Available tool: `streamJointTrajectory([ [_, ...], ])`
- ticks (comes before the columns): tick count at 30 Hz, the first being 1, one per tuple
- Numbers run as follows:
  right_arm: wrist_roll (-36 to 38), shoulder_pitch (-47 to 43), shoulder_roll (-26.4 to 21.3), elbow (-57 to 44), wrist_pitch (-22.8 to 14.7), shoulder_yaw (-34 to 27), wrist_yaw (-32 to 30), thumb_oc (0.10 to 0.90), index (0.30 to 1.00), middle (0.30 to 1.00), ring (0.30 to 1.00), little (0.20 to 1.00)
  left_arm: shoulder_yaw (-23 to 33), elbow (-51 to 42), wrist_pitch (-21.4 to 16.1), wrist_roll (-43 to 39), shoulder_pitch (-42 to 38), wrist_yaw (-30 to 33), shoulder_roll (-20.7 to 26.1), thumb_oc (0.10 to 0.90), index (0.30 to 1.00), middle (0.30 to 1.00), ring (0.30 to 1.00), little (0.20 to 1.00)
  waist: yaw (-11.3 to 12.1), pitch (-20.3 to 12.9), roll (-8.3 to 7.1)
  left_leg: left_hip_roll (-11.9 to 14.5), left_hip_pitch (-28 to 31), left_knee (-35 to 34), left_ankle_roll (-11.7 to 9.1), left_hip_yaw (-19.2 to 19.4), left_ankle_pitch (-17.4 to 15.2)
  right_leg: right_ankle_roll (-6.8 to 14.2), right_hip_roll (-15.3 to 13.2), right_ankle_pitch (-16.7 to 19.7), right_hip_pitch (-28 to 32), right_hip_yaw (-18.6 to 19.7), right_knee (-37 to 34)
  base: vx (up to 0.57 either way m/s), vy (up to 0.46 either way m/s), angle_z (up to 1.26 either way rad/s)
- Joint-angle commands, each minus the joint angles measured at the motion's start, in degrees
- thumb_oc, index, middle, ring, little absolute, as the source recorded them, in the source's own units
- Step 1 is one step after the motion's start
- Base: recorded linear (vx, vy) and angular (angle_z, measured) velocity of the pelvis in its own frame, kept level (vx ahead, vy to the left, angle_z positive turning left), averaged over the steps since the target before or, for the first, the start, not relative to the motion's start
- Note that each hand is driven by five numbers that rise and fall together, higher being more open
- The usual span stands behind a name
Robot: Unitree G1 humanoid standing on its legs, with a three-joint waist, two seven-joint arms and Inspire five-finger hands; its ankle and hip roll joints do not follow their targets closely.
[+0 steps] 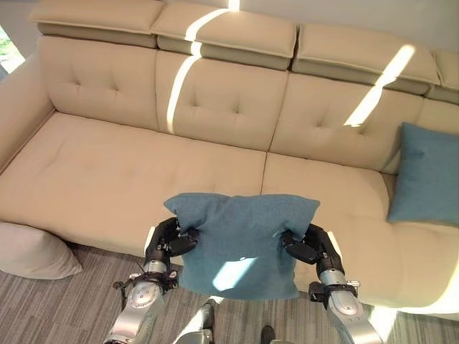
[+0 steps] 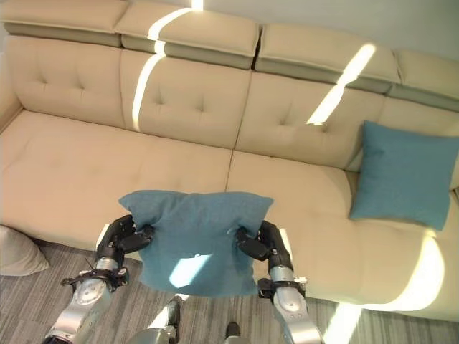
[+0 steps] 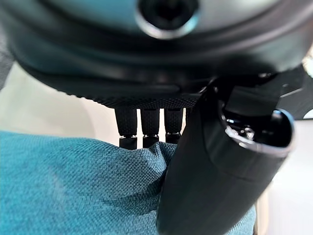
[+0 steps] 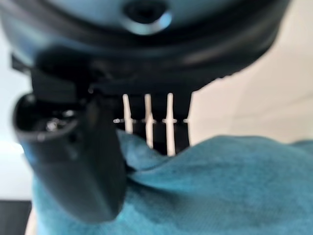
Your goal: Pick up all the scattered cushions and arrange them neatly on the sofa.
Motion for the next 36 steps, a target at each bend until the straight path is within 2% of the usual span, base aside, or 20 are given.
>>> streamJointTrajectory([
  [1,0.09,-6.63,0.18,-8.49,-7.44,-2.06,0.85,0.4,0.3,0.3,0.3,0.3,-1.78,-8.64,-7.36,1.0,-1.21,-4.01,-2.55,0.4,0.3,0.3,0.3,0.3,-1.09,-4.46,0.88,1.87,1.13,3.64,-2.46,-2.03,-8.96,-0.82,2.34,2.33,-3.11,-1.46,1.24,0.13,0.069,-0.06],
  [4,0.4,-7.0,0.04,-8.18,-7.58,-1.84,0.84,0.4,0.3,0.3,0.3,0.3,-1.8,-8.65,-7.12,0.86,-0.96,-4.34,-2.66,0.4,0.3,0.3,0.3,0.3,-1.39,-4.52,0.76,1.48,2.38,2.54,-2.53,-1.96,-9.15,-1.09,3.44,3.07,-3.64,-2.66,-2.78,0.14,0.022,-0.34],
  [5,0.51,-7.04,-0.11,-7.9,-7.62,-1.64,0.86,0.4,0.3,0.3,0.3,0.3,-1.92,-8.0,-6.95,0.83,-1.01,-4.64,-2.97,0.4,0.3,0.3,0.3,0.3,-1.85,-4.45,0.31,0.68,3.73,1.94,-2.5,-2.45,-9.62,-1.27,5.37,4.47,-5.35,-2.95,-6.44,0.15,-0.004,-0.17],
  [10,0.49,-6.75,-0.4,-8.0,-7.79,-1.65,1.01,0.4,0.3,0.3,0.3,0.3,-1.83,-7.39,-7.15,0.79,-1.7,-5.28,-3.41,0.4,0.3,0.3,0.3,0.3,-2.29,-3.74,-0.61,-0.45,4.92,3.57,-2.89,-3.95,-11.89,-1.18,6.3,5.82,-5.36,-4.79,-10.49,0.12,-0.048,0.15],
  [12,0.49,-5.43,-0.44,-7.83,-7.94,-2.16,1.19,0.4,0.3,0.3,0.3,0.3,-1.92,-7.37,-7.26,0.52,-1.12,-5.59,-4.17,0.4,0.3,0.3,0.3,0.3,-2.6,-4.08,-1.16,-0.69,5.03,6.14,-3.61,-4.92,-13.46,-2.19,7.4,5.65,-3.84,-2.41,-11.14,0.17,-0.116,0.33],
  [13,0.62,-4.9,-0.96,-7.91,-8.09,-2.4,0.86,0.4,0.3,0.3,0.3,0.3,-2.05,-7.44,-7.15,0.02,-0.67,-6.25,-4.38,0.4,0.3,0.3,0.3,0.3,-2.54,-4.38,-1.23,-0.38,4.6,9.1,-4.6,-4.68,-14.85,-2.76,7.2,5.5,-1.94,-3.3,-12.36,0.15,-0.118,0.29],
  [15,0.98,-4.32,-0.95,-8.03,-8.18,-2.74,0.98,0.4,0.3,0.3,0.3,0.3,-2.25,-7.33,-7.05,0.1,-0.54,-6.5,-4.52,0.4,0.3,0.3,0.3,0.3,-2.73,-4.51,-1.32,0.12,3.93,11.31,-5.18,-4.74,-15.15,-3.32,7.41,5.05,-0.85,-3.28,-12.79,0.1,-0.104,0.34],
  [18,1.75,-3.91,-1.6,-7.97,-8.07,-3.24,0.83,0.4,0.3,0.3,0.3,0.3,-2.89,-6.37,-7.02,-0.62,-1.12,-6.56,-5.06,0.4,0.3,0.3,0.3,0.3,-2.88,-4.15,-1.76,1.72,-0.25,20.04,-7.22,-4.25,-13.33,-4.49,7.05,4.47,1.49,-4.43,-13.74,0.05,-0.075,0.34],
  [20,1.91,-4.11,-2.26,-8.2,-7.93,-3.13,1.02,0.4,0.3,0.3,0.3,0.3,-2.93,-6.31,-6.99,-0.8,-1.4,-6.74,-5.12,0.4,0.3,0.3,0.3,0.3,-2.68,-3.94,-2.0,2.25,-2.28,23.11,-7.34,-4.4,-12.6,-5.14,7.46,3.83,2.66,-4.55,-14.3,0.05,-0.054,0.15],
  [22,2.05,-4.16,-2.62,-8.37,-7.91,-3.38,1.09,0.4,0.3,0.3,0.3,0.3,-3.13,-6.35,-6.86,-0.85,-1.59,-6.81,-5.19,0.4,0.3,0.3,0.3,0.3,-2.61,-3.91,-2.46,2.84,-4.24,23.03,-7.07,-4.2,-12.33,-5.25,7.13,3.28,3.42,-4.81,-14.74,0.07,-0.039,0.14],
  [24,2.15,-4.1,-2.68,-8.45,-7.81,-3.72,0.77,0.4,0.3,0.3,0.3,0.3,-3.4,-6.32,-6.53,-0.6,-2.12,-6.58,-5.17,0.4,0.3,0.3,0.3,0.3,-2.61,-4.06,-2.95,3.88,-5.56,20.18,-6.59,-3.49,-12.33,-5.11,6.79,2.75,3.89,-4.89,-14.95,0.09,0.01,0.09],
  [25,2.1,-4.14,-2.7,-8.45,-7.84,-3.71,0.58,0.4,0.3,0.3,0.3,0.3,-3.45,-6.32,-6.42,-0.36,-2.41,-6.36,-5.04,0.4,0.3,0.3,0.3,0.3,-2.49,-4.04,-2.96,3.99,-5.91,18.37,-6.61,-3.8,-11.38,-5.05,6.86,2.48,4.07,-4.71,-14.92,0.15,0.05,0.12],
  [26,2.15,-4.4,-2.75,-8.19,-7.68,-3.73,0.18,0.4,0.3,0.3,0.3,0.3,-3.4,-6.55,-6.34,-0.1,-2.73,-5.84,-4.94,0.4,0.3,0.3,0.3,0.3,-2.06,-3.99,-2.47,4.25,-7.31,14.43,-7.19,-5.47,-8.49,-5.16,7.54,1.71,4.74,-3.99,-15.02,0.11,0.043,0.17],
  [27,2.15,-4.4,-2.76,-8.19,-7.68,-3.73,0.17,0.4,0.3,0.3,0.3,0.3,-3.4,-6.56,-6.33,-0.09,-2.73,-5.83,-4.95,0.4,0.3,0.3,0.3,0.3,-2.07,-3.97,-2.52,4.2,-7.14,14.14,-7.21,-5.47,-8.32,-5.17,7.49,1.69,4.78,-4.0,-15.02,0.18,0.099,0.06],
  [28,1.93,-4.58,-2.77,-7.92,-7.49,-3.52,-0.02,0.4,0.3,0.3,0.3,0.3,-3.17,-6.78,-6.32,-0.14,-2.72,-5.25,-5.06,0.4,0.3,0.3,0.3,0.3,-1.57,-3.94,-1.95,4.09,-8.1,11.17,-7.93,-7.67,-5.9,-5.22,8.07,0.93,5.62,-3.18,-15.08,0.16,0.106,-0.07],
  [30,1.49,-4.7,-2.98,-7.68,-7.32,-3.48,-0.24,0.4,0.3,0.3,0.3,0.3,-3.17,-6.82,-6.3,-0.31,-2.47,-5.1,-5.12,0.4,0.3,0.3,0.3,0.3,-1.13,-3.99,-1.25,4.25,-8.02,8.09,-8.22,-8.95,-4.36,-5.29,8.42,-0.48,6.89,-2.01,-14.48,0.24,0.184,-0.33],
  [32,1.36,-4.61,-2.88,-7.7,-7.31,-3.36,-0.04,0.4,0.3,0.3,0.3,0.3,-3.11,-6.82,-6.32,-0.29,-2.27,-5.18,-5.13,0.4,0.3,0.3,0.3,0.3,-1.08,-4.23,-1.07,4.39,-6.99,6.95,-8.05,-8.95,-4.51,-5.18,8.4,-0.89,7.25,-1.68,-14.13,0.17,0.149,-0.57],
  [36,0.74,-5.03,-2.36,-7.61,-6.84,-3.05,0.64,0.4,0.3,0.3,0.3,0.3,-2.86,-7.47,-6.26,-0.17,-2.21,-5.61,-4.03,0.4,0.3,0.3,0.3,0.3,-0.76,-5.51,-0.92,3.38,-4.46,7.08,-6.83,-7.78,-6.04,-4.0,6.25,-1.48,7.61,-0.12,-12.0,0.17,0.192,-0.49],
])
